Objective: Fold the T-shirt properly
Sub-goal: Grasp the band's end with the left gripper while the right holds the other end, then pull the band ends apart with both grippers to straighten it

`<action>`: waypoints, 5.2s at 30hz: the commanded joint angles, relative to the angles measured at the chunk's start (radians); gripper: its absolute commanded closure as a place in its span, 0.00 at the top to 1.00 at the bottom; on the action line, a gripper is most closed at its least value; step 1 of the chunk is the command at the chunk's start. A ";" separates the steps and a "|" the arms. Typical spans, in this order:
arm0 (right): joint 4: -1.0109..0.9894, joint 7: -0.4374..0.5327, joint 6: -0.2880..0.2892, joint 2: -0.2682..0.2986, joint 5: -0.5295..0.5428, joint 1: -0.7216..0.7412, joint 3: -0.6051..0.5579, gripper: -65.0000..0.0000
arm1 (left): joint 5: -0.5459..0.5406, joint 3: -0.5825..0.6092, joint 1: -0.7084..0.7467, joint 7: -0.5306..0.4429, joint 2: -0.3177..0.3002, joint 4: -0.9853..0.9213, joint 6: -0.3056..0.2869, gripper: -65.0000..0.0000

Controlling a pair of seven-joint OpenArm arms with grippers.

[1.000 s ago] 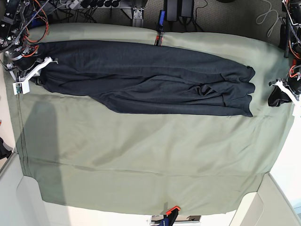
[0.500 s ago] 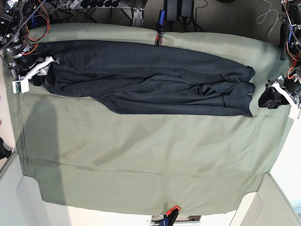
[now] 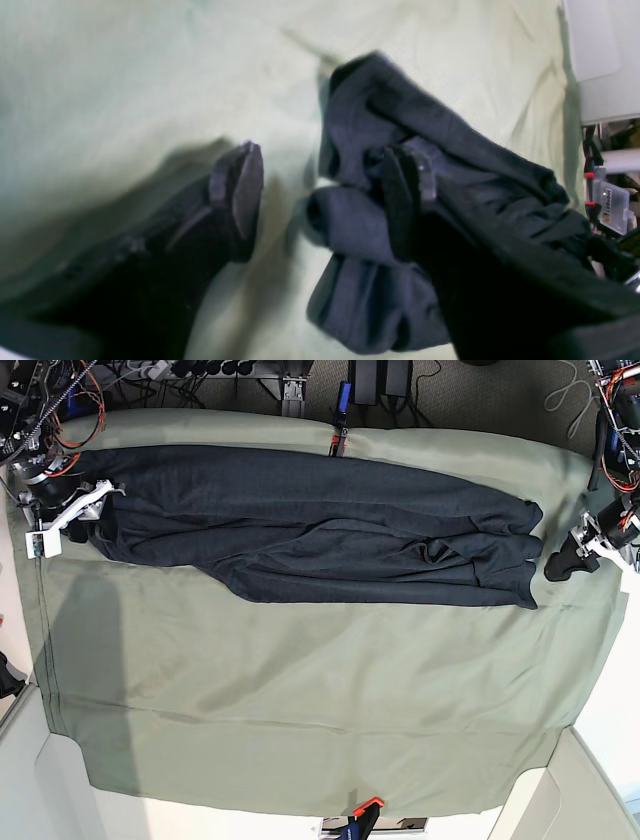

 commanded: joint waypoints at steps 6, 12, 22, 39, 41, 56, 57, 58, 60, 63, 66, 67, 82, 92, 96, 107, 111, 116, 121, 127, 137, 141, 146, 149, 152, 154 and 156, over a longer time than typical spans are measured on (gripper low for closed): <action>0.018 0.019 -0.003 0.011 0.019 0.008 0.005 0.46 | 0.062 0.010 -0.124 -0.035 -0.028 0.014 -0.012 0.62; 0.019 0.019 -0.003 0.010 0.019 0.008 0.005 0.46 | 0.172 0.154 -0.187 -0.094 -0.028 0.014 -0.012 0.62; 0.019 0.021 -0.003 0.010 0.019 0.008 0.005 0.46 | 0.312 0.224 -0.217 -0.169 0.005 0.014 -0.012 0.58; 0.018 0.034 -0.003 0.011 0.018 0.008 0.005 0.46 | 0.203 0.185 -0.092 -0.010 -0.051 0.320 -0.012 0.00; 0.018 0.043 -0.003 0.011 0.018 0.008 0.005 0.46 | 0.205 0.185 -0.027 -0.011 -0.063 0.397 -0.012 0.00; 0.018 0.046 -0.003 0.010 0.020 0.008 0.005 0.46 | 0.179 -0.024 0.255 -0.019 -0.061 0.516 -0.012 0.00; 0.018 0.046 -0.003 0.010 0.020 0.008 0.005 0.46 | 0.164 -0.024 0.260 -0.019 -0.058 0.516 -0.012 0.00; 0.018 0.046 -0.003 0.010 0.023 0.008 0.005 0.46 | 0.151 -0.024 0.261 -0.019 -0.054 0.516 -0.012 0.05; 0.018 0.046 -0.003 0.008 0.023 0.008 0.005 0.46 | 0.144 -0.024 0.260 -0.025 -0.044 0.516 -0.012 0.20; 0.018 0.046 -0.003 0.008 0.023 0.008 0.005 0.46 | 0.144 -0.024 0.260 -0.042 -0.027 0.516 -0.012 0.47; 0.018 0.046 -0.003 0.008 0.023 0.008 0.005 0.46 | 0.131 -0.029 0.260 -0.047 -0.023 0.516 -0.012 0.53; 0.018 0.046 -0.003 0.008 0.022 0.008 0.005 0.46 | 0.107 -0.049 0.260 -0.058 -0.019 0.516 -0.012 0.53; 0.018 0.038 -0.003 0.008 0.037 0.008 0.005 0.46 | 0.088 -0.026 0.087 -0.082 0.024 0.173 -0.012 0.59; 0.018 0.031 -0.003 0.008 0.037 0.008 0.005 0.46 | 0.002 0.095 0.026 0.023 0.025 0.046 -0.012 0.59; 0.018 0.030 -0.003 0.008 0.037 0.008 0.005 0.46 | -0.018 0.205 0.026 0.024 0.025 0.046 -0.012 0.59; 0.018 0.031 -0.003 0.008 0.037 0.008 0.005 0.46 | -0.019 0.272 0.079 0.093 0.025 0.089 -0.012 0.59; 0.018 0.036 -0.003 0.008 0.038 0.008 0.005 0.46 | -0.019 0.273 0.133 0.101 0.025 0.163 -0.012 0.59; 0.018 0.039 -0.003 0.008 0.039 0.008 0.005 0.46 | 0.003 0.273 0.166 0.063 0.028 0.246 -0.012 0.32; 0.018 0.039 -0.003 0.008 0.041 0.008 0.005 0.46 | 0.170 0.273 0.157 -0.069 0.059 0.285 -0.012 0.00; 0.018 0.039 -0.003 0.008 0.041 0.008 0.005 0.46 | 0.408 0.243 0.154 -0.231 0.069 0.338 -0.012 0.00; 0.018 0.040 -0.003 0.008 0.041 0.008 0.005 0.46 | 0.588 -0.002 0.135 -0.292 0.068 0.342 -0.012 0.00; 0.018 0.045 -0.003 0.008 0.042 0.008 0.005 0.46 | 0.600 -0.018 0.135 -0.311 0.056 0.342 -0.012 0.00; 0.018 0.044 -0.003 0.008 0.042 0.008 0.005 0.46 | 0.628 -0.018 0.133 -0.323 0.032 0.352 -0.012 0.00; 0.018 0.044 -0.003 0.008 0.041 0.008 0.005 0.46 | 0.607 -0.018 0.146 -0.238 0.031 0.451 -0.012 0.00; 0.018 0.043 -0.003 0.008 0.041 0.008 0.005 0.46 | 0.488 -0.001 0.202 -0.194 0.033 0.641 -0.012 0.00; 0.018 0.043 -0.003 0.008 0.042 0.008 0.005 0.46 | 0.443 0.025 0.242 -0.194 0.044 0.778 -0.012 0.00; 0.018 0.043 -0.003 0.008 0.045 0.008 0.005 0.46 | 0.438 0.080 0.261 -0.189 0.071 0.894 -0.012 0.00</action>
